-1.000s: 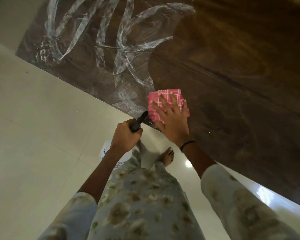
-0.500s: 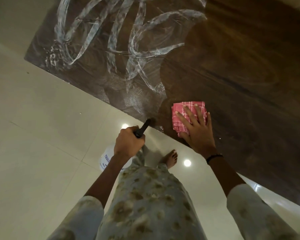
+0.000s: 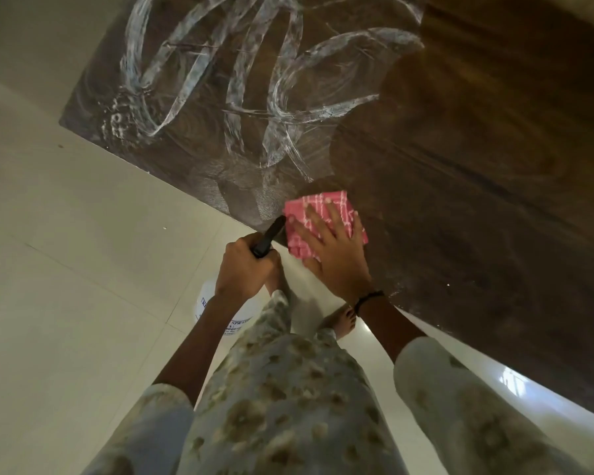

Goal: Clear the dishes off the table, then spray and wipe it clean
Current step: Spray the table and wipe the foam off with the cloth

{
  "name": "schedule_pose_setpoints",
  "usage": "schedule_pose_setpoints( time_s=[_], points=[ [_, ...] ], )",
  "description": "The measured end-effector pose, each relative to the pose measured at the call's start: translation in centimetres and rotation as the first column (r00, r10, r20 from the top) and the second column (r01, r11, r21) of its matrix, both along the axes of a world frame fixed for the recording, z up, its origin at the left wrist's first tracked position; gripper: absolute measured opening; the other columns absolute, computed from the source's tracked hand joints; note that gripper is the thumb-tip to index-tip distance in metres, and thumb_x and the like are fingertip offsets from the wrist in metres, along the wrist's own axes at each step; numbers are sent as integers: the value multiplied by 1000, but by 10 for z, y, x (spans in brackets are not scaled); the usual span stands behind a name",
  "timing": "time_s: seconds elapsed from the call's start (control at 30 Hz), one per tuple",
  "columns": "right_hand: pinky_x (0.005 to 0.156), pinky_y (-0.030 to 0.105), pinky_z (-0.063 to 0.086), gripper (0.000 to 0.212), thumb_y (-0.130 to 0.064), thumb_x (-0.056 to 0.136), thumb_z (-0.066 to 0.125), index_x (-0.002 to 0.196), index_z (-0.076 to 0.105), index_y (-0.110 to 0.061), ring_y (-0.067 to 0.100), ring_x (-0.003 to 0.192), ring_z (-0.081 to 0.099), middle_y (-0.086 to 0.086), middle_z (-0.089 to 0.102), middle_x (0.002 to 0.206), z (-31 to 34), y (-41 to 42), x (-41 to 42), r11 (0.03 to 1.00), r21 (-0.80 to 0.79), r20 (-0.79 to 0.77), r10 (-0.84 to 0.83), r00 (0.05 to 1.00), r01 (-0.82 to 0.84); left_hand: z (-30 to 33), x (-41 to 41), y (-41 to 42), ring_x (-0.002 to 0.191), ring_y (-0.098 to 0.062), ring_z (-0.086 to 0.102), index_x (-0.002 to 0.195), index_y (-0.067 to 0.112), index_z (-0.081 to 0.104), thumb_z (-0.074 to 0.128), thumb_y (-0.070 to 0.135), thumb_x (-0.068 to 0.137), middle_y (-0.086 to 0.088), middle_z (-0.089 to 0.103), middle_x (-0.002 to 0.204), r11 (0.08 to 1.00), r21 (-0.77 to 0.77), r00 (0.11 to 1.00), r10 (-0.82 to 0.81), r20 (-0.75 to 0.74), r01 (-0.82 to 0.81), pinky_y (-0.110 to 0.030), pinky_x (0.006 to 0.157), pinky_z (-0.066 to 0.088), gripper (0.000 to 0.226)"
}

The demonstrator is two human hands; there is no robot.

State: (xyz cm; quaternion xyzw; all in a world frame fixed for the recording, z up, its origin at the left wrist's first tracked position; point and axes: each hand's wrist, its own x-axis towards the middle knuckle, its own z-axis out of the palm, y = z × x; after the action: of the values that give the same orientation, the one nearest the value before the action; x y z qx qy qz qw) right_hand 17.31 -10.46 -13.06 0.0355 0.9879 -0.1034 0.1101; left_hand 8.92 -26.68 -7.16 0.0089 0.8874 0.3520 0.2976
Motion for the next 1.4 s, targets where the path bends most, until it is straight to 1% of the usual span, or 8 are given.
schedule_pose_setpoints(
  time_s=[0.13,0.4,0.57,0.73,0.87,1.03,1.27,1.4],
  points=[
    [107,66,25,57,-55,91,41,143,31,-34,32,141,27,2,35,152,-1,26,42,981,8,-29,195,980,-195,6,-9,-5,47,-23,32,71,4,59,54,29,70,-3,40,47,1000,16,1000,0,15,0,-31,52,33,25],
    [109,68,11,70,-47,86,55,148,23,-33,36,145,13,4,21,157,5,37,-32,977,35,45,-210,977,209,11,-35,-12,44,-20,32,71,12,60,61,11,80,-2,40,47,1000,19,999,-9,36,8,-31,51,32,9],
    [109,69,16,55,-50,93,29,146,26,-33,34,144,17,3,25,157,3,-14,-67,997,8,-2,-73,997,73,9,-47,-16,46,-21,27,70,10,60,61,11,79,-2,37,47,999,26,999,-22,32,22,-30,51,30,10],
    [111,64,19,50,-48,95,38,143,35,-35,30,144,20,0,32,153,-2,-9,-20,996,-35,-42,80,996,-81,11,-56,-19,46,-22,27,60,23,52,63,10,80,1,38,44,999,43,999,-11,42,10,-30,51,30,26],
    [108,66,23,57,-53,90,39,143,31,-36,31,143,20,1,34,152,1,20,-19,999,9,2,-48,999,48,13,-61,-22,40,-15,30,82,4,65,62,9,82,6,40,43,999,46,1000,-13,23,12,-23,47,31,6],
    [110,67,10,61,-51,87,33,146,27,-34,33,144,16,3,26,156,4,-11,-83,969,-2,12,-247,969,247,8,-70,-27,48,-23,27,67,24,56,62,11,80,0,38,44,999,42,1000,-17,17,17,-30,52,32,20],
    [111,65,15,46,-46,95,31,134,49,-31,31,143,24,1,40,149,1,-65,-89,995,-102,-19,3,1000,-5,9,-77,-25,52,-25,25,77,3,64,59,24,67,-6,42,50,999,37,999,-5,36,4,-33,51,29,24],
    [113,62,13,51,-49,93,39,143,33,-39,28,144,21,-3,33,153,-2,-40,-44,988,-103,-31,114,993,-117,11,-81,-22,46,-24,29,82,9,67,67,10,78,-1,44,46,999,32,998,-25,60,23,-30,51,31,4]
  ],
)
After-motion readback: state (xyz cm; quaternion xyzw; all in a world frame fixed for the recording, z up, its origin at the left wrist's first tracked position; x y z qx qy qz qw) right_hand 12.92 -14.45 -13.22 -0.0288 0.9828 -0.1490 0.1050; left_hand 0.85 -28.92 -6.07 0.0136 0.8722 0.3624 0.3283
